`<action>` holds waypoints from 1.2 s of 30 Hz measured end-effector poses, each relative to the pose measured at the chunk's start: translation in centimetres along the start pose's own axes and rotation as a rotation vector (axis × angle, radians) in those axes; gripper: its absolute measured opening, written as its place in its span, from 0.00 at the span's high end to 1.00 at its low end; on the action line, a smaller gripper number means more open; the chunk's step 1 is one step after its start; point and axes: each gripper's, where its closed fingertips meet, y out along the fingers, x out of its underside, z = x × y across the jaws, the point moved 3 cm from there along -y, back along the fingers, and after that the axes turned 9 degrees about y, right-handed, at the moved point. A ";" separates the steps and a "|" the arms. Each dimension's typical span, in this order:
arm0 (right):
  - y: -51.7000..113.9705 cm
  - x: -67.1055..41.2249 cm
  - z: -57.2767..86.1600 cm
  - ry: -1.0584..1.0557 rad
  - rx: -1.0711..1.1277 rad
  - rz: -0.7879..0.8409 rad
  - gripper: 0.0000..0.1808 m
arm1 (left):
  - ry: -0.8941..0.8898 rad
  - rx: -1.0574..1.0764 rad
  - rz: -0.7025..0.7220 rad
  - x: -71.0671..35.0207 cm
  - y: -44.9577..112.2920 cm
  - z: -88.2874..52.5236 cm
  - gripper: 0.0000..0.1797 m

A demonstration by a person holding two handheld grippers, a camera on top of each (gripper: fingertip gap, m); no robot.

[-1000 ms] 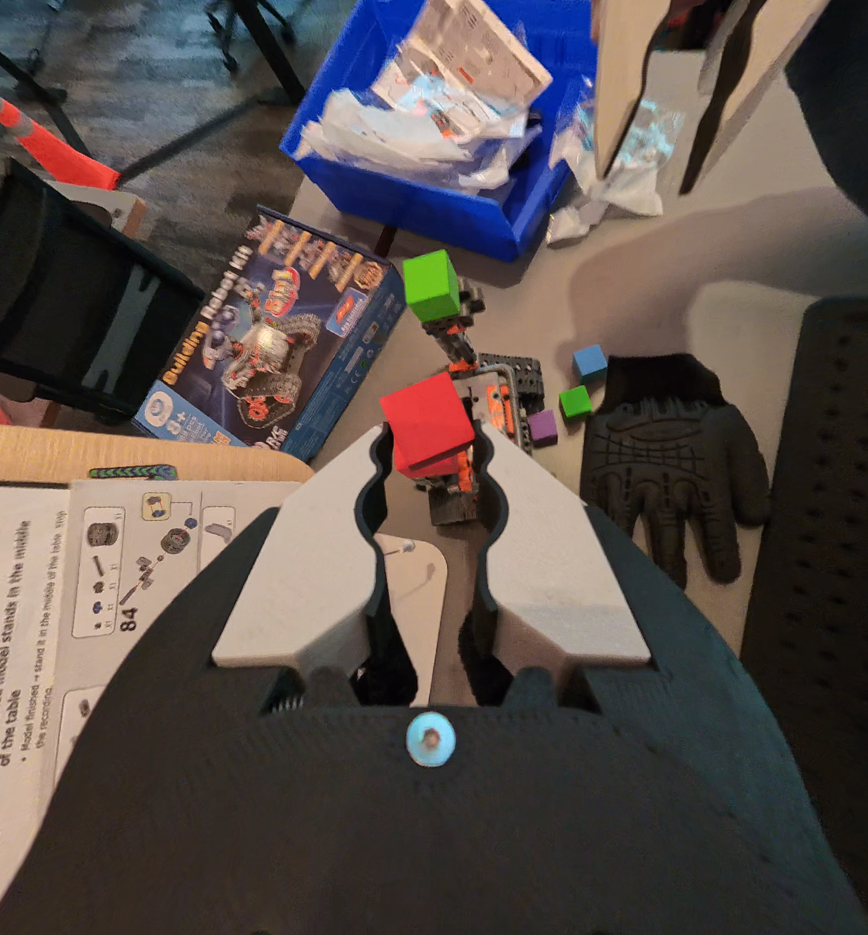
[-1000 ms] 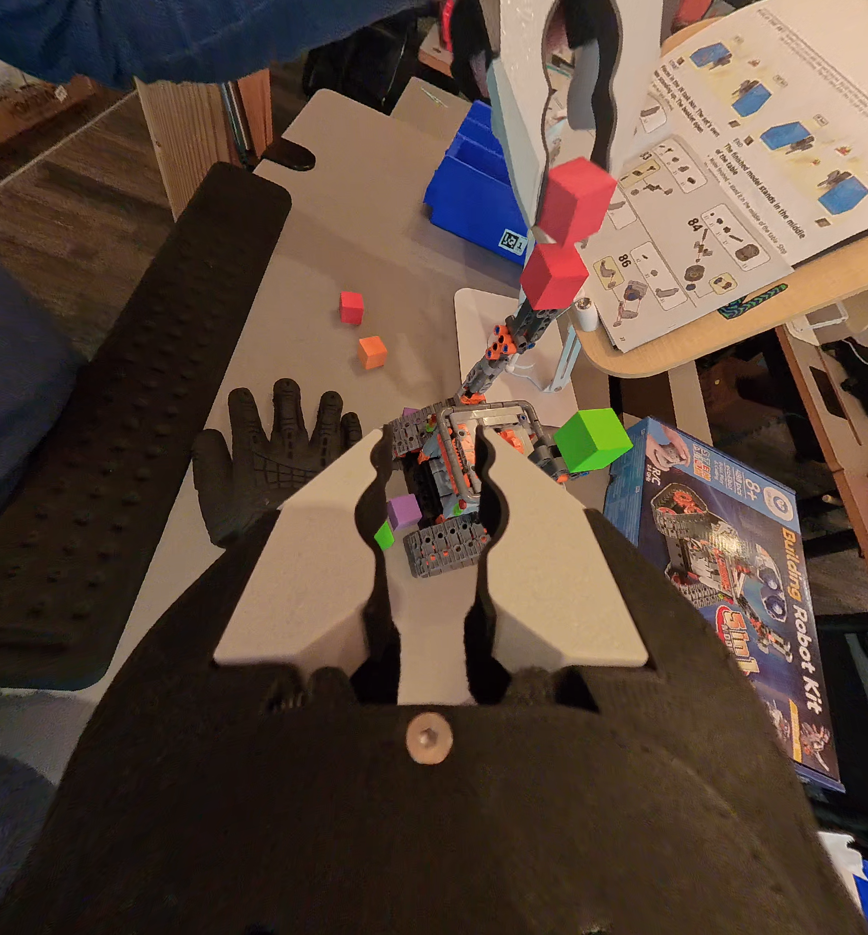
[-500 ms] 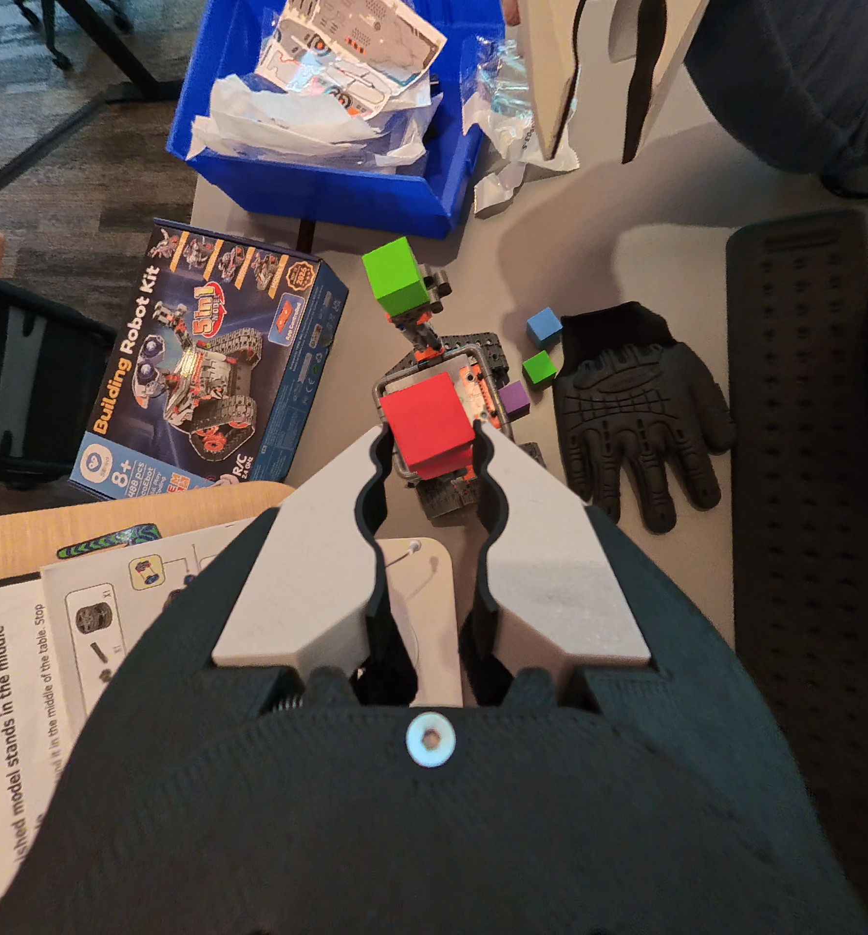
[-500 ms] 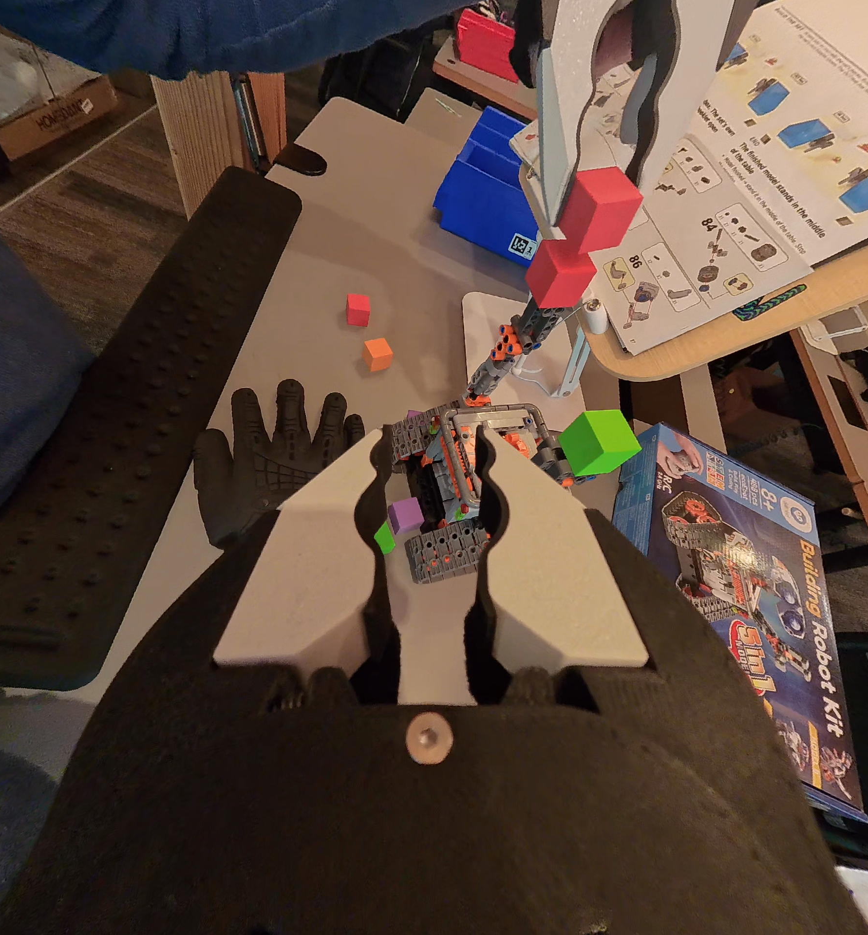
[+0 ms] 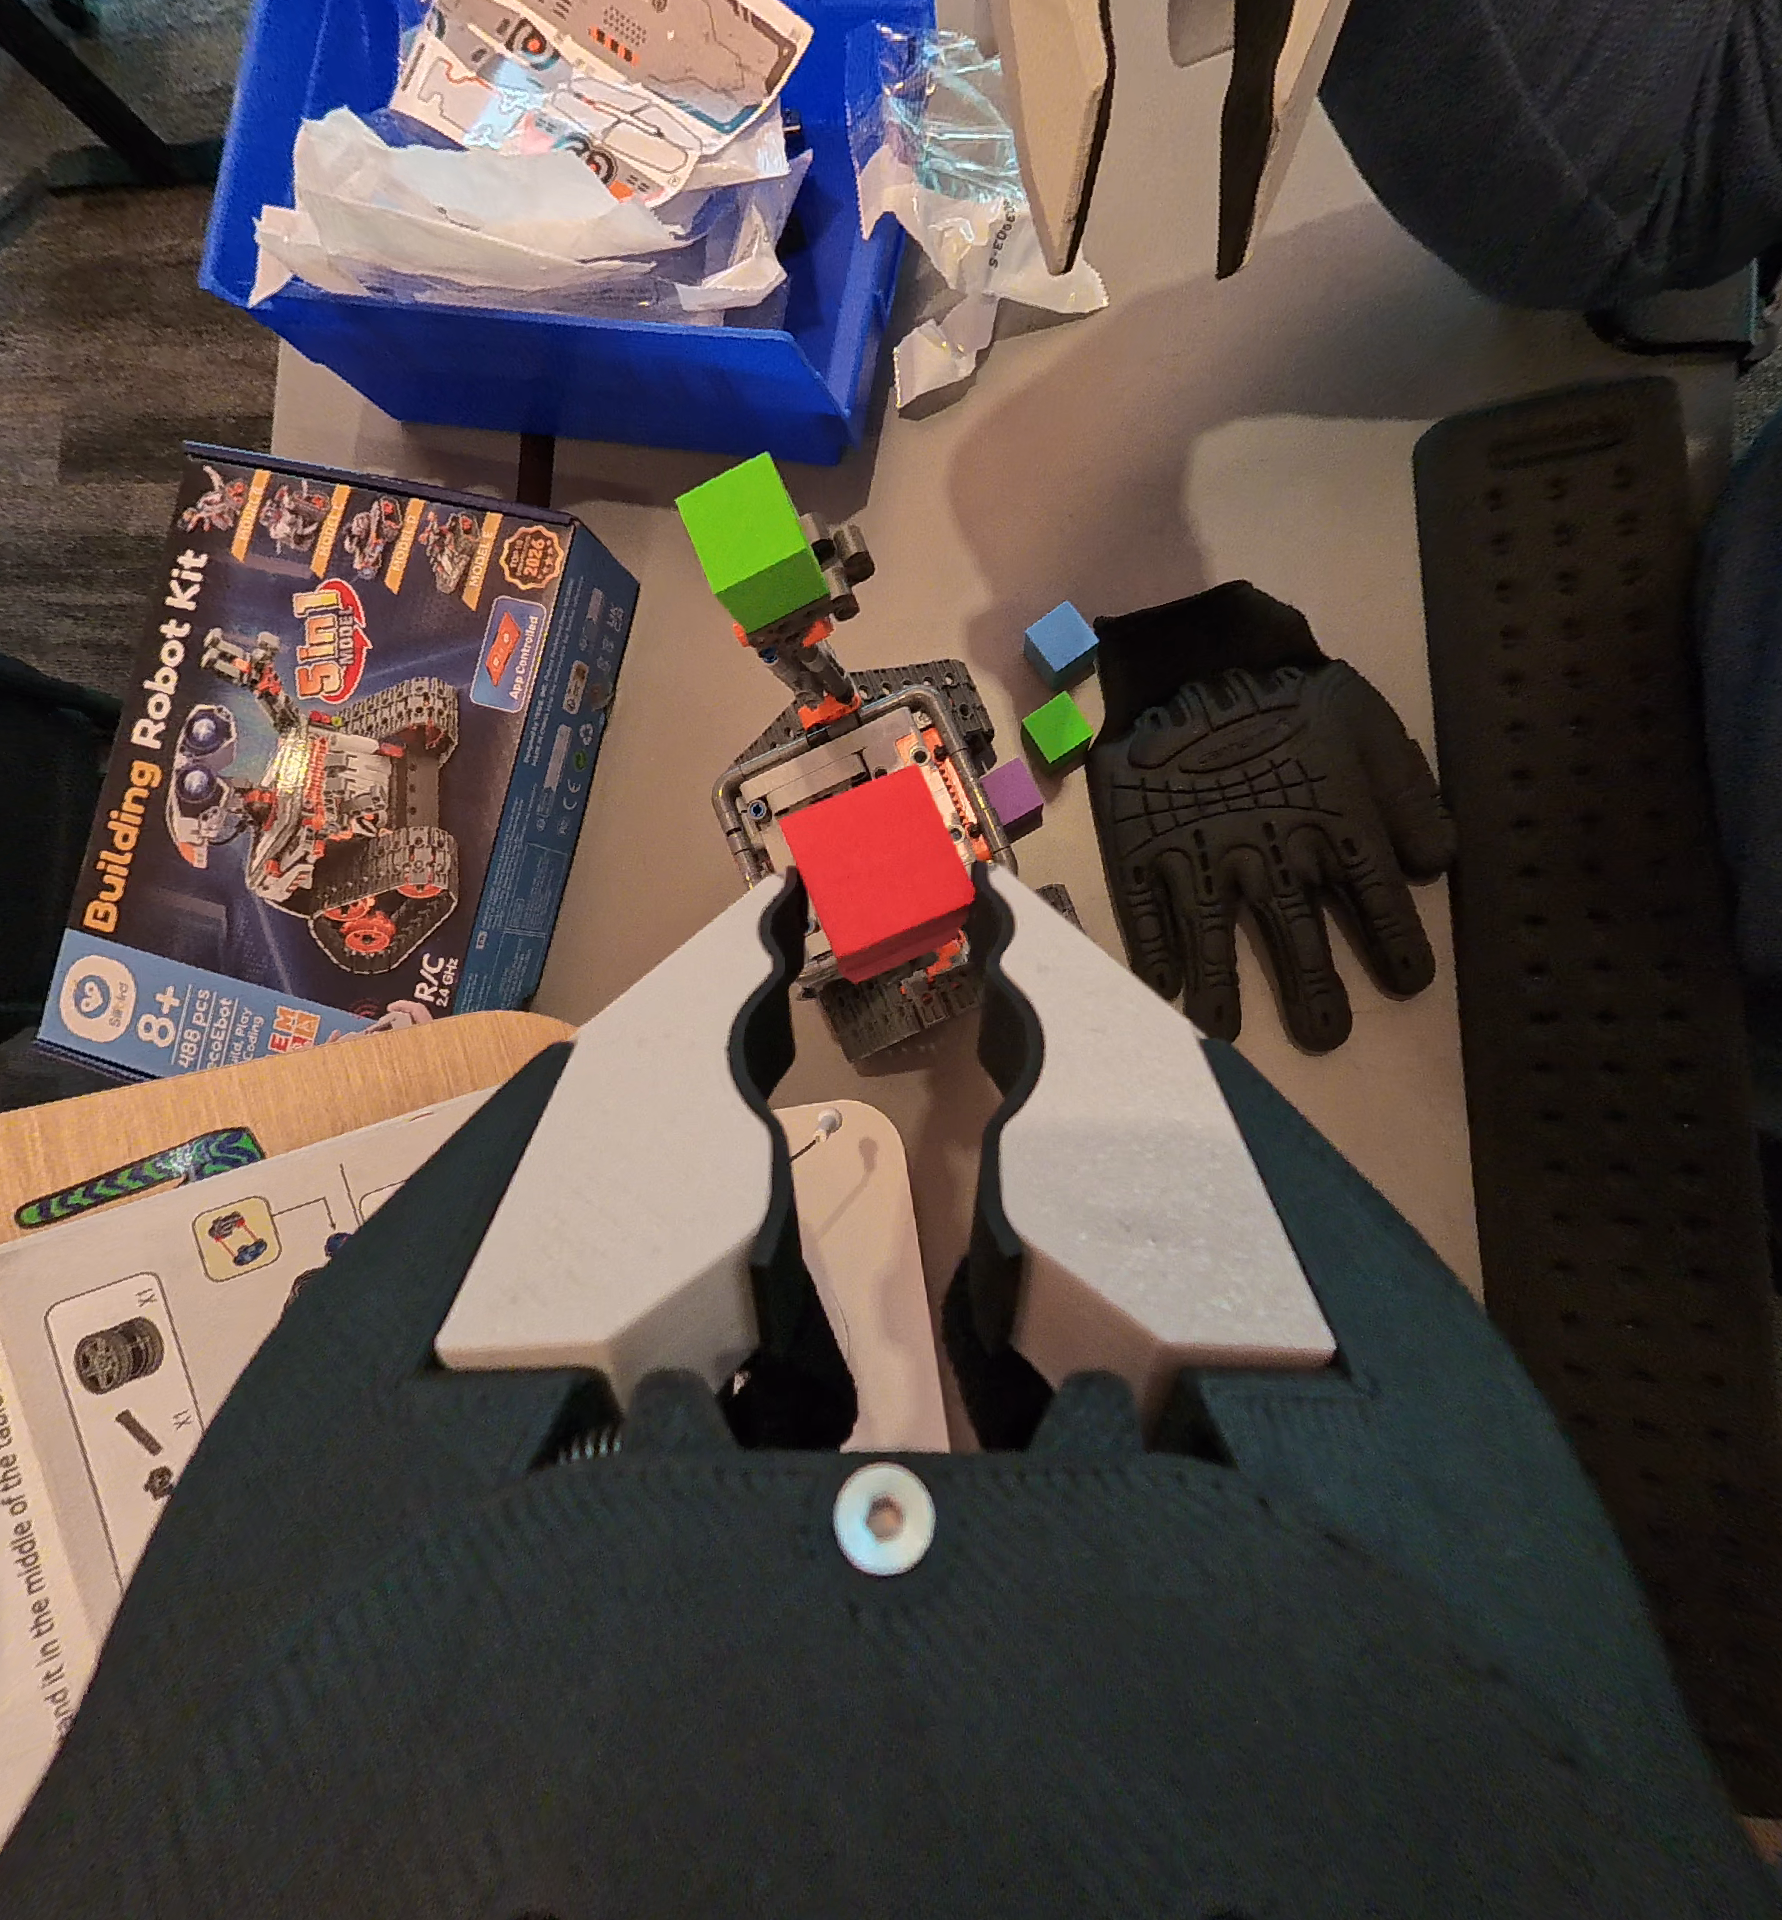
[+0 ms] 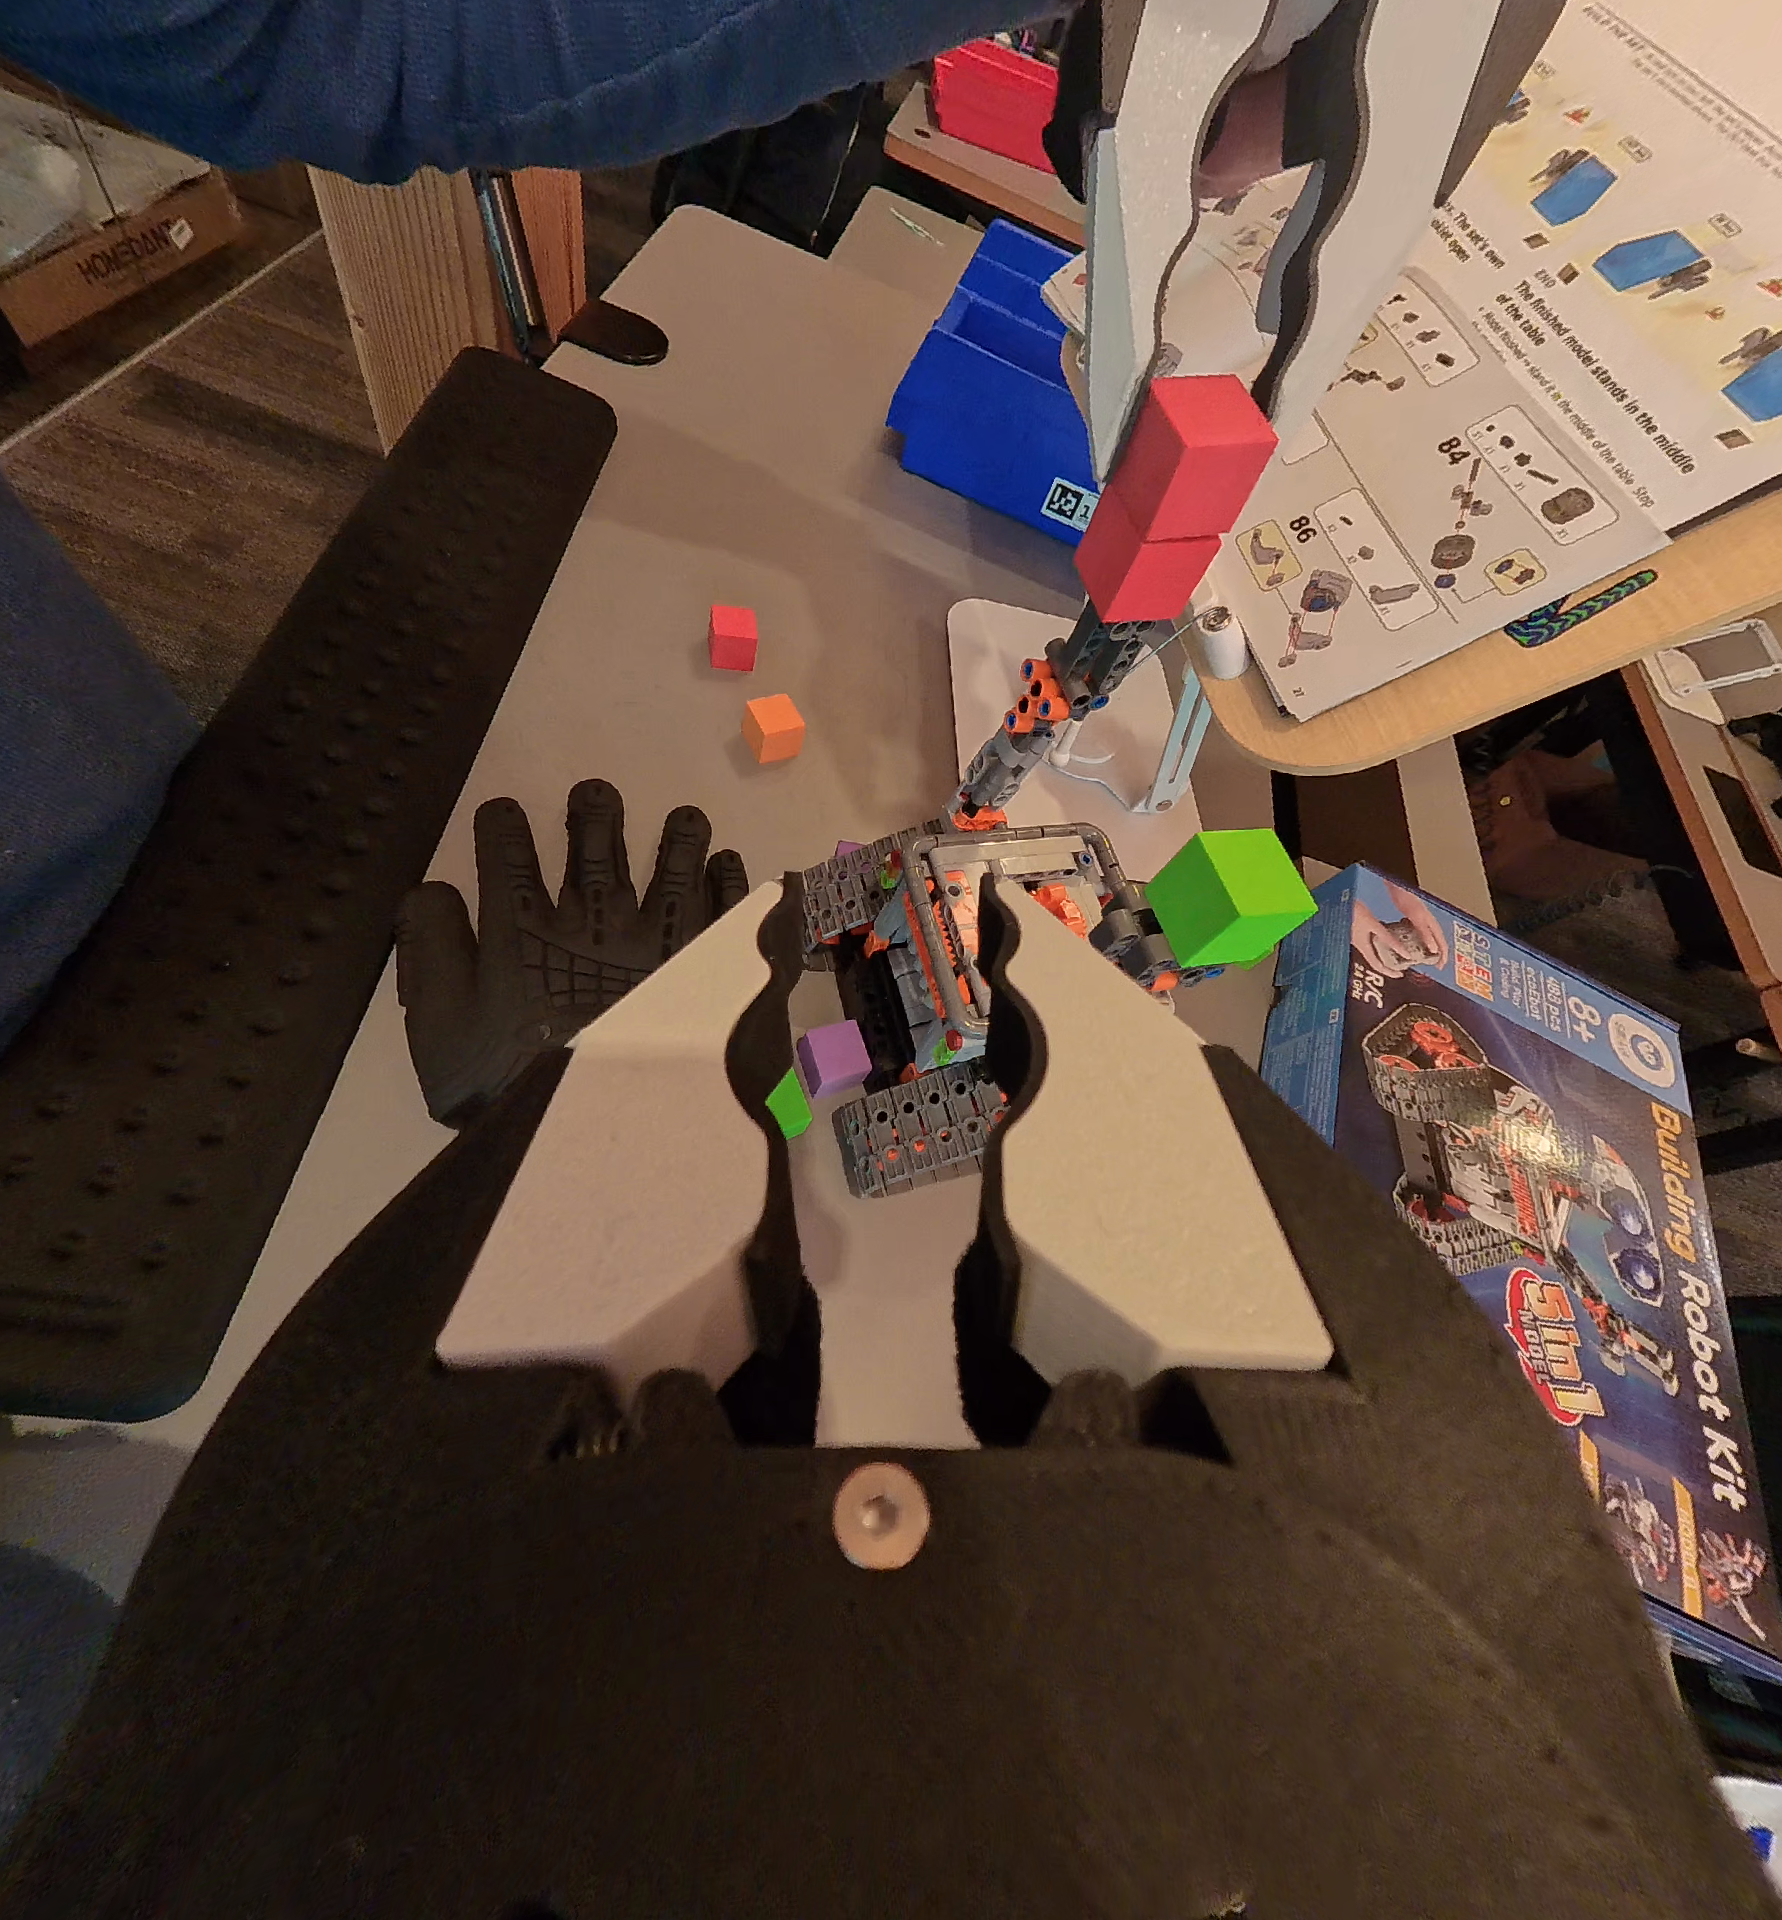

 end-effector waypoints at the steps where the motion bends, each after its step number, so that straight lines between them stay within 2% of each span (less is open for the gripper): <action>1: 0.0 0.0 0.0 0.000 0.000 0.002 0.82 | -0.001 -0.005 -0.002 0.1 0.0 -0.1 0.84; 8: 0.0 -0.1 -0.1 -0.001 -0.003 0.004 0.82 | -0.014 0.010 -0.009 0.3 0.3 -0.1 0.81; 11: -0.2 -0.3 -0.3 -0.008 -0.004 0.010 0.82 | -0.044 -0.031 0.001 0.4 -0.2 -0.2 0.71; 15: -0.8 -0.5 -0.7 -0.017 -0.001 0.026 0.82 | -0.100 -0.185 0.074 0.5 -2.9 0.7 0.67; 18: -1.1 -0.4 -1.0 -0.024 -0.004 0.029 0.82 | -0.162 -0.264 0.045 2.9 -3.8 4.5 0.66; 20: -1.0 -0.3 -1.3 -0.029 -0.014 0.023 0.82 | -0.227 -0.215 0.007 5.7 -2.5 8.7 0.67; 25: -0.1 -0.5 -1.6 -0.037 -0.046 0.016 0.82 | -0.437 -0.067 -0.198 15.5 3.1 18.0 0.66; 27: 0.4 -0.6 -1.8 -0.044 -0.059 0.011 0.83 | -0.509 -0.054 -0.240 18.5 4.7 19.9 0.60; 32: 1.6 -1.0 -2.3 -0.063 -0.090 0.001 0.83 | -0.595 -0.084 -0.235 23.0 7.2 21.3 0.67; 36: 1.9 -1.1 -2.5 -0.072 -0.095 -0.006 0.83 | -0.623 -0.149 -0.153 24.5 8.4 20.5 0.77</action>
